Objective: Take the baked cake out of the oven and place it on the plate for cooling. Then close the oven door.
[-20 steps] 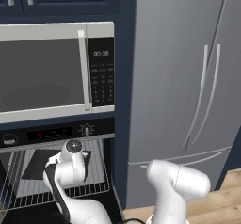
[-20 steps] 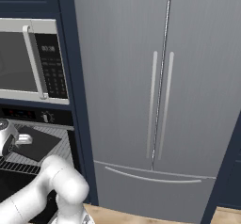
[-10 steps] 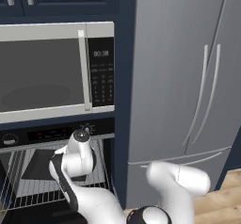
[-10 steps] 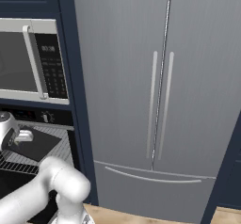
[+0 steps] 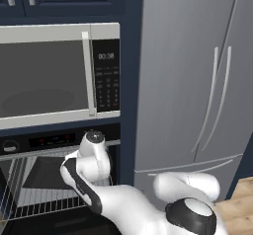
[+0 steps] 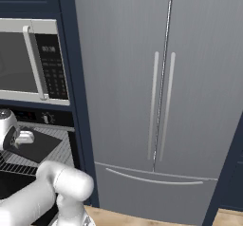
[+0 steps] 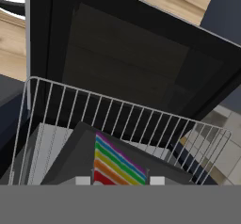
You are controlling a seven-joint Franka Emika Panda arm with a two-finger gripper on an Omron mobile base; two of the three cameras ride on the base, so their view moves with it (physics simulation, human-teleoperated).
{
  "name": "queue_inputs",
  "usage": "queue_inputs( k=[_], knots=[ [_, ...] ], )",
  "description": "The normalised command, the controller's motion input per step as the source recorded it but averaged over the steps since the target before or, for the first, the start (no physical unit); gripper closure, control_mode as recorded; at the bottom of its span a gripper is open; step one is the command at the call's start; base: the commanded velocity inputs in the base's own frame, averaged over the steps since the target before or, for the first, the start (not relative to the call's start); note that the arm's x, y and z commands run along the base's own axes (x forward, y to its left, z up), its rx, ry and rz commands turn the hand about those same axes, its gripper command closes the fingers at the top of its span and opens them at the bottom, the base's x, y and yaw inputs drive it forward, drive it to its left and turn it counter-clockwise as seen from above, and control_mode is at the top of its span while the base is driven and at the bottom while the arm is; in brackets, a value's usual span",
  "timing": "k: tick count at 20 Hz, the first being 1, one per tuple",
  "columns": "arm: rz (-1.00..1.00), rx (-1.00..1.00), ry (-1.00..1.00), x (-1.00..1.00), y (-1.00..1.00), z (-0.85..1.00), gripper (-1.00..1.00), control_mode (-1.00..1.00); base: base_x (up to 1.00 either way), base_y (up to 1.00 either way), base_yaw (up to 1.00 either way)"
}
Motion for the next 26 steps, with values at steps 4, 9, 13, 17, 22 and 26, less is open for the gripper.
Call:
queue_inputs(
  k=[4, 9, 13, 17, 22, 26],
  knots=[
    [0.00, 0.00, 0.00, -0.40, -0.20, 0.23, 1.00, -1.00, 0.00, 0.00, 0.00],
    [-0.01, 0.00, 0.00, -0.29, -0.21, 0.29, 1.00, -1.00, 0.00, 0.00, 0.00],
    [-0.01, 0.00, 0.00, -0.21, -0.13, 0.25, 1.00, -1.00, 0.00, 0.00, 0.00],
    [-0.02, 0.00, 0.03, -0.11, -0.05, 0.18, 1.00, -1.00, 0.00, 0.00, 0.00],
    [0.00, 0.00, 0.00, 0.00, 0.00, 0.00, 1.00, -1.00, 0.00, 0.00, 0.00],
    [0.00, 0.00, 0.00, 0.00, 0.00, 0.00, 1.00, -1.00, 0.00, 0.00, 0.00]
  ],
)
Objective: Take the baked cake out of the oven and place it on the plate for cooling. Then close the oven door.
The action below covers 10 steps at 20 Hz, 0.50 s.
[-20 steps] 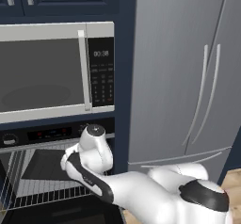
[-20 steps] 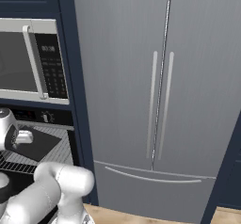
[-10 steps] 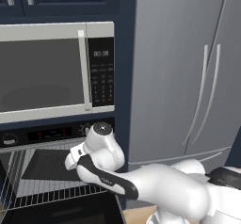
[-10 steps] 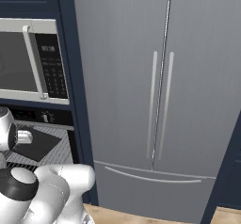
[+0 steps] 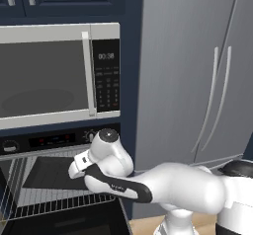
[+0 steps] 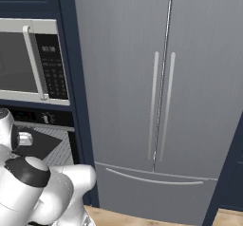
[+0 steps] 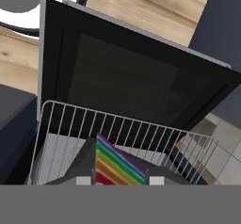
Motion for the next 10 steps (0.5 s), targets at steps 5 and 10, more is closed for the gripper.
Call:
queue_inputs(
  k=[5, 10],
  knots=[
    [0.00, 0.00, 0.00, 0.00, 0.00, 0.00, 1.00, -1.00, 0.00, 0.00, 0.00],
    [0.00, 0.00, 0.00, 0.00, 0.00, 0.00, 1.00, -1.00, 0.00, 0.00, 0.00]
  ],
)
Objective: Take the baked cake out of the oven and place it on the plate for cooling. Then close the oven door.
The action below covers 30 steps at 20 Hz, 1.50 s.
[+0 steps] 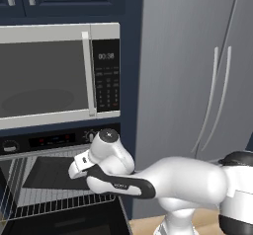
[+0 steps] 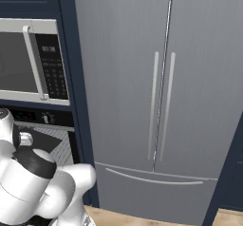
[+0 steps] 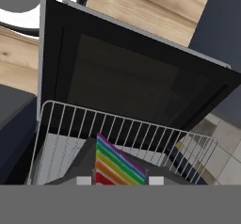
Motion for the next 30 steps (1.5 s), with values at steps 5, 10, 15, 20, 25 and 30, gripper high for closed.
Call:
queue_inputs(
  k=[5, 10, 15, 20, 25, 30],
  knots=[
    [0.00, 0.00, 0.00, 0.00, 0.00, 0.00, 1.00, 1.00, 0.00, 0.00, 0.00],
    [0.00, 0.00, 0.00, 0.00, 0.00, 0.00, 1.00, 1.00, -0.01, 0.00, 0.00],
    [0.00, 0.00, 0.00, 0.00, 0.00, 0.00, 1.00, 1.00, -0.30, -0.18, -0.05],
    [0.00, 0.00, 0.00, 0.00, 0.00, 0.00, 1.00, 1.00, -0.37, -0.50, -0.12],
    [0.00, 0.00, 0.00, 0.00, 0.00, 0.00, 1.00, 1.00, -0.11, -0.59, -0.13],
    [0.00, 0.00, 0.00, 0.00, 0.00, 0.00, 1.00, 1.00, 0.00, -0.69, -0.09]
  ],
)
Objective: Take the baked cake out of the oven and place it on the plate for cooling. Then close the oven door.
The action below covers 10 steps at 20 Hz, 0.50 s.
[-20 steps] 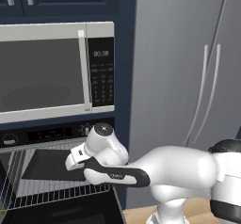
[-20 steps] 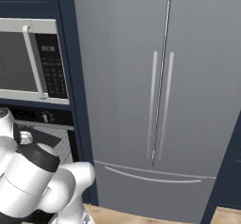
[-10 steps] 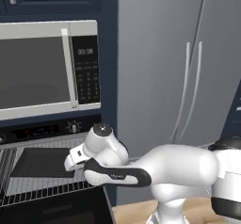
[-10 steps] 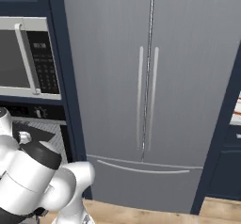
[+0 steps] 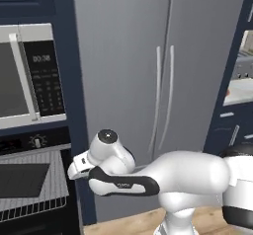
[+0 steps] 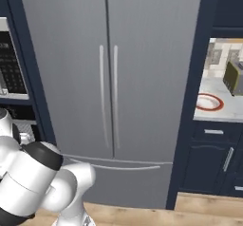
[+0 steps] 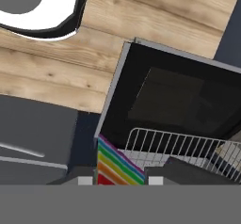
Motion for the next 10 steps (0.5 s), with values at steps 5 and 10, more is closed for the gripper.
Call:
queue_inputs(
  k=[5, 10],
  knots=[
    [0.00, 0.00, 0.00, 0.00, 0.00, 0.00, 1.00, 1.00, 0.00, -0.75, -0.09],
    [0.00, 0.00, 0.00, 0.00, 0.00, 0.00, 1.00, 1.00, 0.03, -0.75, -0.07]
  ],
)
